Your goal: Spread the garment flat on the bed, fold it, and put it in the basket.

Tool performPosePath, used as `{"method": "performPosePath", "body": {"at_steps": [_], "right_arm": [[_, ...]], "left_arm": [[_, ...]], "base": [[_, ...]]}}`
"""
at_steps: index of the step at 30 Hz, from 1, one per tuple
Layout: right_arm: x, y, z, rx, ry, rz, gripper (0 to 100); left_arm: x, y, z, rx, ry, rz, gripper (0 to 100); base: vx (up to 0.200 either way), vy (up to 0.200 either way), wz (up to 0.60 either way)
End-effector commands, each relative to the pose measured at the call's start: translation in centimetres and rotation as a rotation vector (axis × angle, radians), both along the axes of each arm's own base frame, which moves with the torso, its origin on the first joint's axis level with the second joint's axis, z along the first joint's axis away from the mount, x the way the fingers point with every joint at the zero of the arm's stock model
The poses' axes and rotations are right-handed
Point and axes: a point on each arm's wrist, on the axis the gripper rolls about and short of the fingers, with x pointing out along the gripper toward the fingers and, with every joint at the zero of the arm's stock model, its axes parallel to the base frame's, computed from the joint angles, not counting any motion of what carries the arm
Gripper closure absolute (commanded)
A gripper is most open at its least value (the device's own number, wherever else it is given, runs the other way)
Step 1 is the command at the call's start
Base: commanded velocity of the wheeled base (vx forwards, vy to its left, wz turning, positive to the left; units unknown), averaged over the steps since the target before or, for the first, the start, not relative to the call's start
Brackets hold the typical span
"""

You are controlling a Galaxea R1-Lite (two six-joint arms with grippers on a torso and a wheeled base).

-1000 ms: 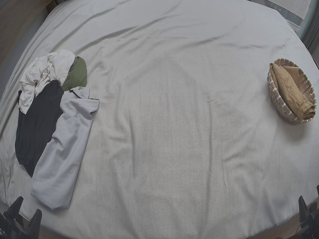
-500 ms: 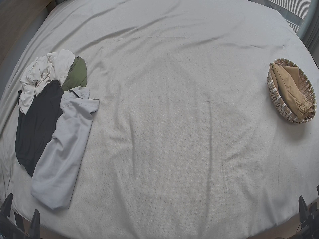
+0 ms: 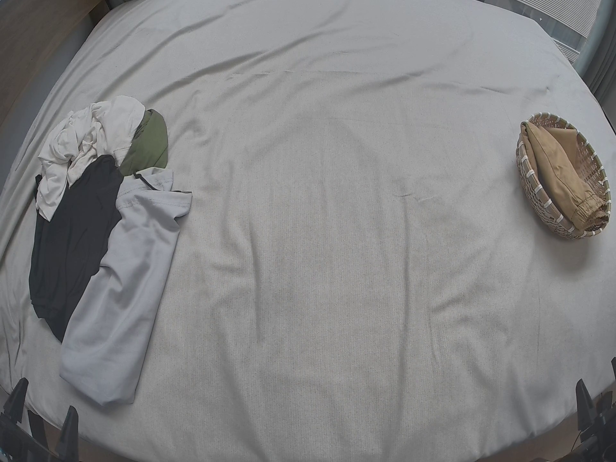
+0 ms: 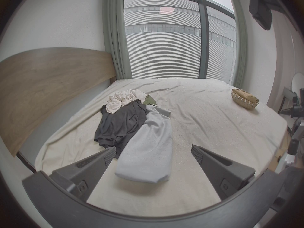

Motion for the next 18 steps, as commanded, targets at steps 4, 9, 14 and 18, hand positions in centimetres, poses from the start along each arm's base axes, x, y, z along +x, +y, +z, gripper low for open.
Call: {"method": "performPosePath", "body": {"at_steps": [4, 9, 14, 18], "right_arm": [[0.08, 0.00, -0.50, -0.001, 0.012, 0.000, 0], [0.08, 0.01, -0.50, -0.008, 0.012, 0.005, 0], [0.08, 0.01, -0.50, -0.007, 0.012, 0.004, 0], [0.07, 0.02, -0.47, -0.013, 0.008, 0.014, 0]], "left_arm": [[0.01, 0.01, -0.59, -0.015, 0.008, 0.005, 0], [0.01, 0.01, -0.59, -0.021, 0.008, 0.006, 0], [0.01, 0.01, -0.59, -0.022, 0.008, 0.008, 0], [0.01, 0.00, -0.59, -0.021, 0.008, 0.006, 0]], "base": [[0.000, 0.000, 0.00], [0.000, 0.000, 0.00], [0.000, 0.000, 0.00], [0.000, 0.000, 0.00]]}}
